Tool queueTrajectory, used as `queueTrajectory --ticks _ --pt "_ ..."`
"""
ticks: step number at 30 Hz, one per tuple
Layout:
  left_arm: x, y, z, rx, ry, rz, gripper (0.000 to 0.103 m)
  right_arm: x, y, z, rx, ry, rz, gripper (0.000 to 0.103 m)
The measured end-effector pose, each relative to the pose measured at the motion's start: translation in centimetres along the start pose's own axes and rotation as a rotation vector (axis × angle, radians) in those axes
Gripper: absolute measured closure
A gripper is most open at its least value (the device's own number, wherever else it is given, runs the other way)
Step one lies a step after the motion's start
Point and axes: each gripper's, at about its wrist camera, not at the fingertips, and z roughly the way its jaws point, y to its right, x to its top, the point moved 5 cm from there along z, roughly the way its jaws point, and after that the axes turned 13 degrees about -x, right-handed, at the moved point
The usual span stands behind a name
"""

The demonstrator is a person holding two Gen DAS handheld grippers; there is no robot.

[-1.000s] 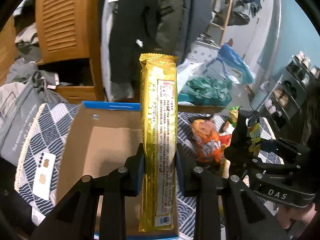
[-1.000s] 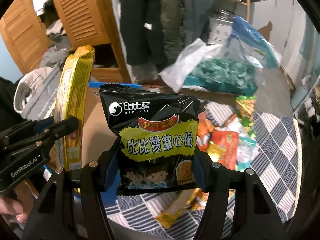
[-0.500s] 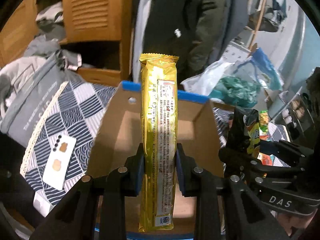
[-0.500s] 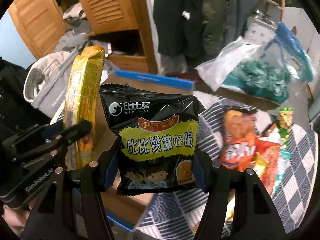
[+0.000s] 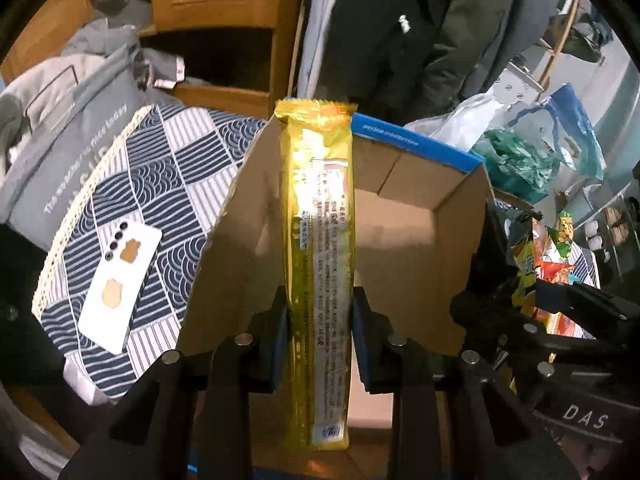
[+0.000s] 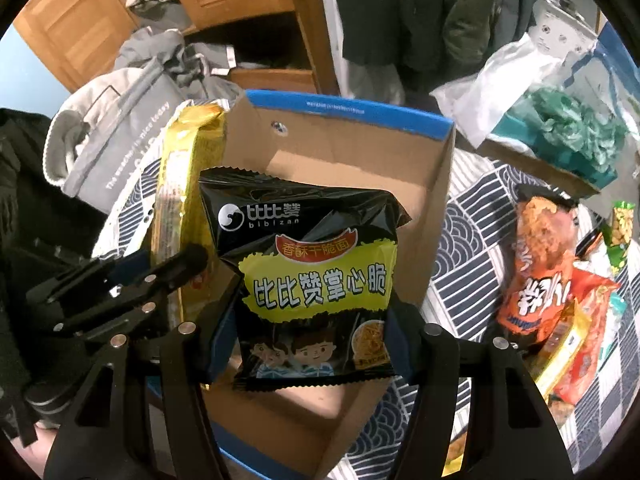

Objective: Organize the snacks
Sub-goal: 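Lower both snacks into the box and open both tools, then grasp another gold wafer bar with the left tool while the right tool grasps the beige cracker bag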

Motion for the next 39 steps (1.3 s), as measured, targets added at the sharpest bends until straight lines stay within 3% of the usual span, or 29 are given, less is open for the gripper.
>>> queueTrajectory --ticks 3,7,10,25,39 --pt "0.1 -0.1 -0.6 0.012 0.027 0.002 0.071 0.0 0.1 0.1 -0.007 -0.004 -0.004 0.036" --pt "0.4 0.1 -1.3 0.024 0.051 0.012 0.051 0.0 0.4 0.1 -0.016 -0.003 0.005 0.031" --pt "0.4 0.1 -1.4 0.028 0.048 0.008 0.043 0.0 0.7 -0.2 -0.019 0.002 0.010 0.024" --pt "0.0 1.8 -2.2 -0.015 0.032 0.009 0.035 -0.1 2.6 -1.9 -0.060 0.045 0.031 0.022" --pt "-0.3 6.9 -1.3 -0.059 0.009 0.111 0.031 -2.3 8.1 -4.3 -0.131 0.073 0.080 0.022"
